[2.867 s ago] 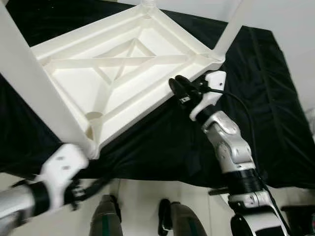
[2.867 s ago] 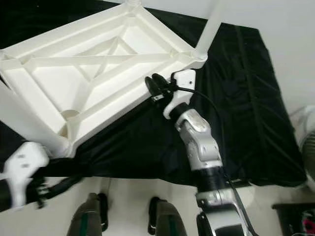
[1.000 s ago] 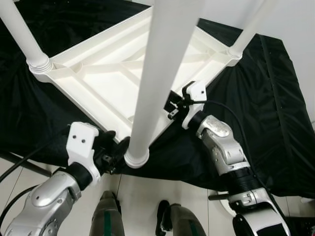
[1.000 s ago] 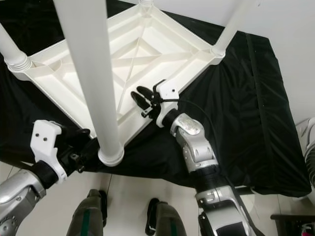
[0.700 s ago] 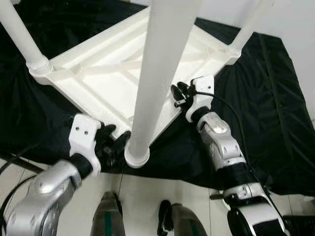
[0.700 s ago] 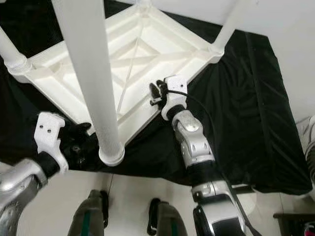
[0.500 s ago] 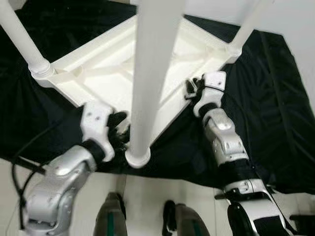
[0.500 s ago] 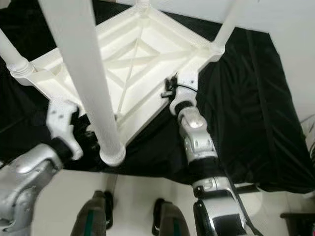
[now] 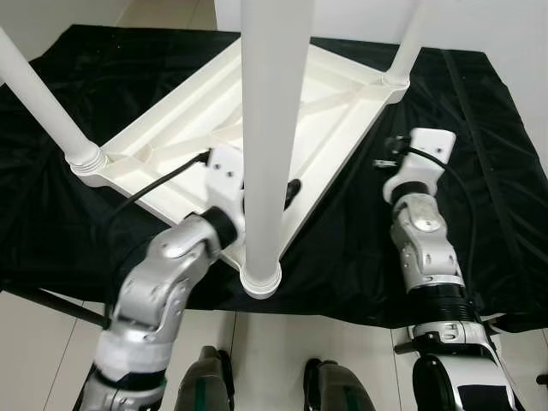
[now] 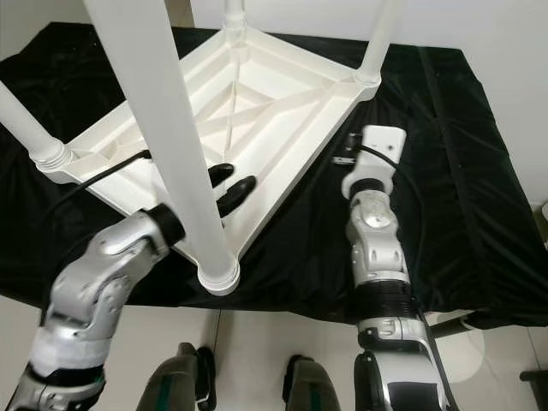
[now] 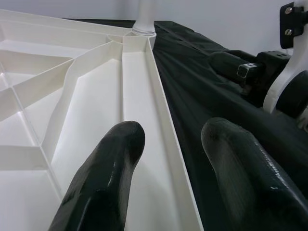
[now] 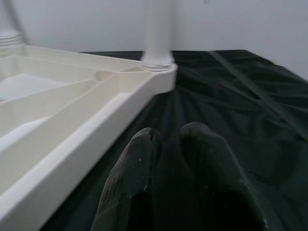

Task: Building children table

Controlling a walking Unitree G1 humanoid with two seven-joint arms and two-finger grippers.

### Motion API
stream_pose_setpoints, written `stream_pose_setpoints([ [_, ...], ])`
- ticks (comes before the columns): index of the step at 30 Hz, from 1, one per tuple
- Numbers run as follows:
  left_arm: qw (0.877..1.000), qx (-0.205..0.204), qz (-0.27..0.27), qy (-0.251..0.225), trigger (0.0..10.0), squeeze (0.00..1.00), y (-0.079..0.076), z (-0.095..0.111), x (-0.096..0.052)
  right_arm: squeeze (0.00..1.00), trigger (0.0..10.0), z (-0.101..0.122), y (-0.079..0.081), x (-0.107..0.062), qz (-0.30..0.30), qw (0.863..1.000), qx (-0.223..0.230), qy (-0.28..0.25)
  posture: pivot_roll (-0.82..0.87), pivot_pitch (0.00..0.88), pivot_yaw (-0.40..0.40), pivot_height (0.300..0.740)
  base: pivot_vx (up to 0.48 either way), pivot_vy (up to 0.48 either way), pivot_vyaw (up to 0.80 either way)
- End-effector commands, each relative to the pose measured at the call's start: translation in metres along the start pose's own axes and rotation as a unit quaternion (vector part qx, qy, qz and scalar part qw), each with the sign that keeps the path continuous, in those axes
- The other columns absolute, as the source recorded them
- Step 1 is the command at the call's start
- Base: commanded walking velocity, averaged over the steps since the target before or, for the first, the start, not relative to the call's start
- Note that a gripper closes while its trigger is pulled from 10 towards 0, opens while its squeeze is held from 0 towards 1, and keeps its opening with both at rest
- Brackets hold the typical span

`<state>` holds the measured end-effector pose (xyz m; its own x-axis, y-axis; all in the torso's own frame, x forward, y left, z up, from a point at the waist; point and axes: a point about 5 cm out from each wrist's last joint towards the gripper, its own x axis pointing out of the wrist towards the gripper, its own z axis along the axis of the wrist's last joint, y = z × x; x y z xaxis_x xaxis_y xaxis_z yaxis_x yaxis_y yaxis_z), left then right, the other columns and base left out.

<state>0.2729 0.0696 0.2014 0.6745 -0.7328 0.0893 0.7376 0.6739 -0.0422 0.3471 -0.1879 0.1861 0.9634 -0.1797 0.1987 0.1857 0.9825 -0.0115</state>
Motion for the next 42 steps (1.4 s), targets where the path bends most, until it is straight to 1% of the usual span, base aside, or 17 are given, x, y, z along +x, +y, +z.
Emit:
stream_pose_setpoints([
  [1,1.000,-0.008,-0.022,0.000,10.0,0.00,-0.007,-0.003,0.005,0.00,10.0,-0.004,-0.004,-0.002,-0.017,1.000,-0.006,0.009,-0.05,0.122,0.074,0.740,0.000,0.000,0.00],
  [7,1.000,-0.007,-0.015,-0.003,10.0,0.00,-0.010,-0.007,0.011,0.00,10.0,-0.006,-0.011,0.001,-0.033,0.999,-0.001,0.014,-0.06,0.109,0.066,0.740,0.000,0.000,0.00],
  [8,1.000,-0.010,-0.010,-0.006,10.0,0.00,-0.009,-0.007,0.015,0.00,10.0,-0.005,-0.012,0.004,-0.032,0.999,0.002,0.013,-0.05,0.138,0.057,0.740,0.000,0.000,0.00],
  [10,1.000,-0.001,-0.012,-0.011,10.0,0.00,-0.011,-0.005,0.025,0.00,10.0,0.001,-0.010,0.010,-0.023,1.000,0.006,0.008,-0.05,0.142,0.053,0.740,0.000,0.000,0.00],
  [11,1.000,-0.001,-0.012,-0.011,10.0,0.00,-0.011,-0.005,0.025,0.00,10.0,0.001,-0.010,0.010,-0.023,1.000,0.006,0.008,-0.05,0.142,0.053,0.740,0.000,0.000,0.00],
  [13,1.000,0.003,-0.012,-0.013,10.0,0.00,-0.012,-0.005,0.034,0.00,10.0,0.002,-0.010,0.013,-0.023,1.000,0.003,0.009,-0.04,0.162,0.045,0.740,0.000,0.000,0.00],
  [17,1.000,0.011,-0.020,-0.014,10.0,0.00,-0.016,-0.006,0.039,0.00,10.0,0.003,-0.009,0.015,-0.024,1.000,0.005,0.010,-0.04,0.179,0.037,0.740,0.000,0.000,0.00],
  [19,0.999,0.014,-0.037,-0.018,10.0,0.00,-0.021,-0.003,0.045,0.00,10.0,0.006,-0.010,0.022,-0.027,0.999,0.013,0.012,-0.04,0.218,0.042,0.740,0.000,0.000,0.00],
  [21,0.999,0.013,-0.040,-0.020,10.0,0.00,-0.022,-0.002,0.045,0.00,10.0,0.006,-0.010,0.023,-0.029,0.999,0.017,0.012,-0.04,0.218,0.042,0.740,0.000,0.000,0.00],
  [22,0.999,0.019,-0.047,-0.021,10.0,0.00,-0.023,0.000,0.047,0.00,10.0,0.009,-0.011,0.028,-0.030,0.999,0.023,0.012,-0.04,0.273,0.051,0.740,0.000,0.000,0.00],
  [24,0.998,0.017,-0.060,-0.021,10.0,0.00,-0.026,0.001,0.047,0.00,10.0,0.009,-0.013,0.033,-0.036,0.999,0.027,0.017,-0.03,0.269,0.050,0.740,0.000,0.000,0.00],
  [25,0.997,0.018,-0.066,-0.024,10.0,0.00,-0.027,0.003,0.048,0.00,10.0,0.011,-0.014,0.037,-0.036,0.999,0.030,0.017,-0.03,0.304,0.055,0.740,0.000,0.000,0.00],
  [27,0.997,0.020,-0.069,-0.026,10.0,0.00,-0.028,0.005,0.048,0.00,10.0,0.012,-0.014,0.039,-0.035,0.999,0.032,0.016,-0.02,0.318,0.055,0.740,0.000,0.000,0.00],
  [32,0.994,0.018,-0.098,-0.044,10.0,0.00,-0.039,0.017,0.054,0.00,10.0,0.019,-0.005,0.052,-0.019,0.999,0.042,0.021,0.00,0.356,0.054,0.740,0.000,0.000,0.00],
  [36,0.993,0.018,-0.103,-0.047,10.0,0.00,-0.041,0.019,0.055,0.00,10.0,0.019,-0.002,0.054,-0.015,0.998,0.047,0.024,0.00,0.351,0.054,0.740,0.000,0.000,0.00],
  [38,0.992,0.020,-0.114,-0.056,10.0,0.00,-0.046,0.027,0.058,0.00,10.0,0.021,0.006,0.059,0.007,0.998,0.052,0.029,0.02,0.376,0.055,0.740,0.000,0.000,0.00],
  [42,0.990,0.024,-0.123,-0.065,10.0,0.00,-0.051,0.034,0.061,0.00,10.0,0.022,0.014,0.063,0.038,0.997,0.051,0.033,0.03,0.374,0.055,0.740,0.000,0.000,0.00],
])
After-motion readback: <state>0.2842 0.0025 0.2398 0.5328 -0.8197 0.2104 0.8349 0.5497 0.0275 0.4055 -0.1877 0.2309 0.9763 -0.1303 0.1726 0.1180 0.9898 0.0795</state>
